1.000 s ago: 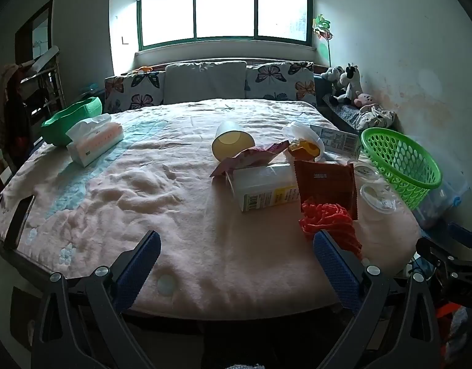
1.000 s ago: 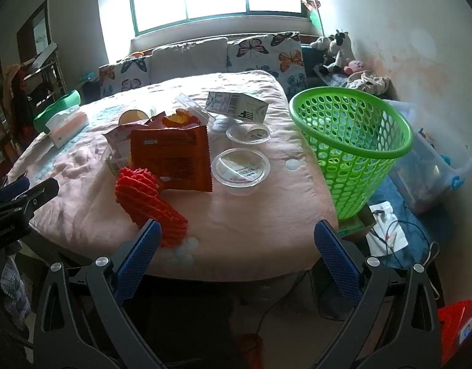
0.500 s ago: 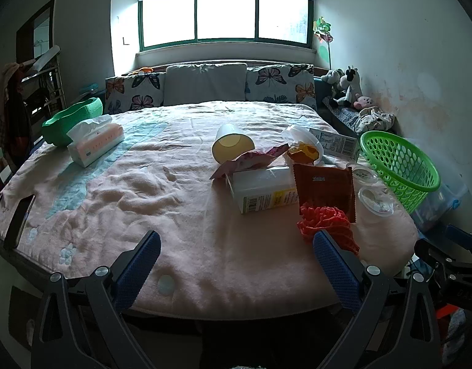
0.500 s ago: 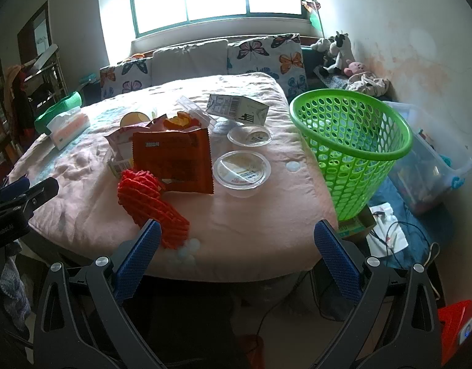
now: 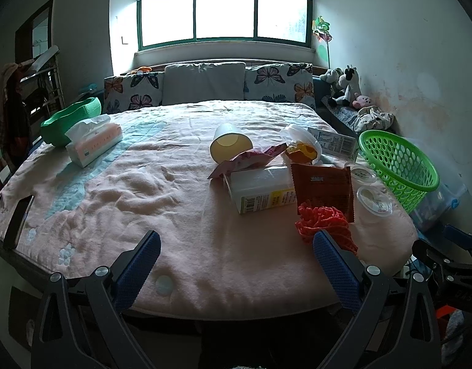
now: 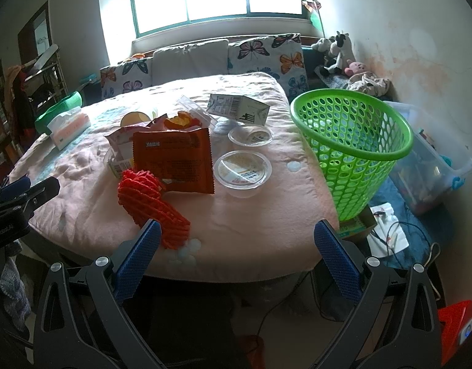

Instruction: Collect trash

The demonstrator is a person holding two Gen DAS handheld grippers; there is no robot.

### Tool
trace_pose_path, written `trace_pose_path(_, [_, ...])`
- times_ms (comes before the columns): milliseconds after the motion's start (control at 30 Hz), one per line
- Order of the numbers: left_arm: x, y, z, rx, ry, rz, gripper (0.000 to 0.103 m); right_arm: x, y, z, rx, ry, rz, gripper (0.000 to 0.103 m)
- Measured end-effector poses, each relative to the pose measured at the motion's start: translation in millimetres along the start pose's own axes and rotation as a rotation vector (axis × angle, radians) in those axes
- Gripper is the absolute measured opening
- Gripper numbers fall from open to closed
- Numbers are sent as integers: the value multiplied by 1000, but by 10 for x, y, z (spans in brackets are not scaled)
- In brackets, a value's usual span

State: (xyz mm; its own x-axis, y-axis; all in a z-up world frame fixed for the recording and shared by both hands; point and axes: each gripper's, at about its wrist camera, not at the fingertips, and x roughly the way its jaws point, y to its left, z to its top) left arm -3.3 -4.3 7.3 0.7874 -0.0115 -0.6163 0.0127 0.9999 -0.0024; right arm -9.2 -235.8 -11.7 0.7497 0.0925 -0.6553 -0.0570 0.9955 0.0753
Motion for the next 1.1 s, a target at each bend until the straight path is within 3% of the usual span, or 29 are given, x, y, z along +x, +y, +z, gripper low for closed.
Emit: trace_pose_path(1100, [63,36,27,-2,10,3,96,80,11,17,-6,20,14,99])
